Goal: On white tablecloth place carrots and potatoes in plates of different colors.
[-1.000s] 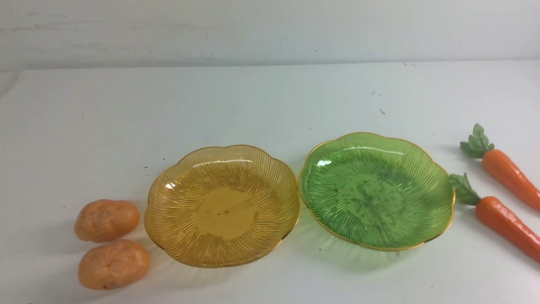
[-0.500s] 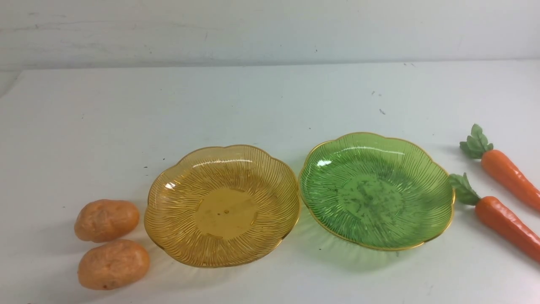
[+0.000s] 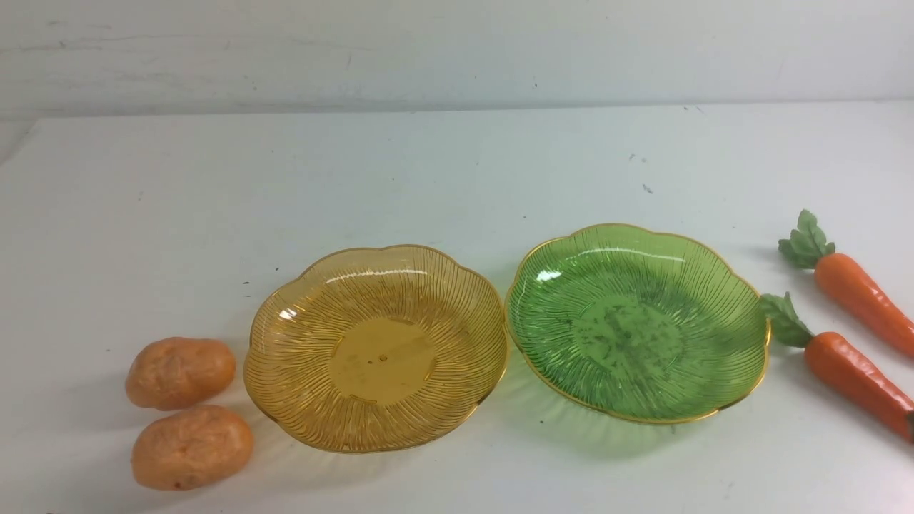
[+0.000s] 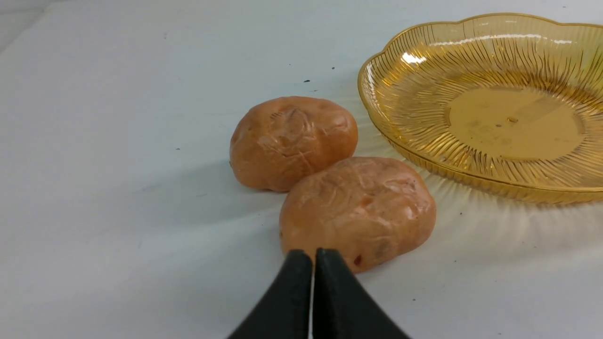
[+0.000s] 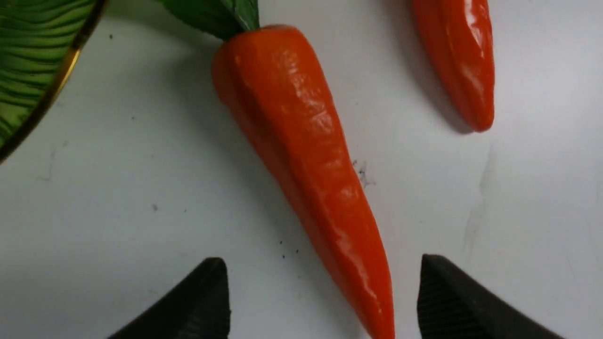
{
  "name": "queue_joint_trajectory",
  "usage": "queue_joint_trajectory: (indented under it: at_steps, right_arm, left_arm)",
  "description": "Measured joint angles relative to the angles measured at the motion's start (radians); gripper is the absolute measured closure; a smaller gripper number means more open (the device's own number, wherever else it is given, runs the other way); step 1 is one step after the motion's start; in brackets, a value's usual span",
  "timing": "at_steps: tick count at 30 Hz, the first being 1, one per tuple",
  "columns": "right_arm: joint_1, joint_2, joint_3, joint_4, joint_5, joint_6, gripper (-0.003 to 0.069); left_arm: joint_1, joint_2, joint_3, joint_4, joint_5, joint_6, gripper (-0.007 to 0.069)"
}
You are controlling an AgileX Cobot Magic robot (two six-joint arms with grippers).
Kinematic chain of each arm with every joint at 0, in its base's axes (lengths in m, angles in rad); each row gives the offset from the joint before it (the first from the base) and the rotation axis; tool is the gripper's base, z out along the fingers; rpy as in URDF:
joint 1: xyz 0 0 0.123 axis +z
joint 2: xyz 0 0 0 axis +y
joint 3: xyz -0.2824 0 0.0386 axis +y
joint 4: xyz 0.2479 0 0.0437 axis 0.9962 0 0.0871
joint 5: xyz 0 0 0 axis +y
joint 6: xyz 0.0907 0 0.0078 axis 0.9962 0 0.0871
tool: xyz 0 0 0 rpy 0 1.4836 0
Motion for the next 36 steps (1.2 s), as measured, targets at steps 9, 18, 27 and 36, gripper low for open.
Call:
queue_joint_trajectory:
  at_steps: [9, 18, 27, 36]
  right_arm:
    - [0.0, 0.27, -0.113, -0.099, 0.005, -0.001, 0.0128]
    - [0.0, 0.325, -0.144, -0.137, 0.018, -0.003, 0.0184]
    - [0.0, 0.352, -0.236, -0.118, 0.189, -0.004, 0.0368]
    - [0.0, 0.296, -0.499, -0.039, 0.396, -0.004, 0.0368]
  left_arm:
    - [0.0, 0.0, 0.0, 0.0, 0.0, 0.0, 0.0628]
    - [0.0, 0.0, 0.0, 0.0, 0.0, 0.0, 0.0628]
    - [0.0, 0.0, 0.0, 0.0, 0.0, 0.0, 0.0628]
    - [0.0, 0.0, 0.0, 0.0, 0.0, 0.0, 0.0628]
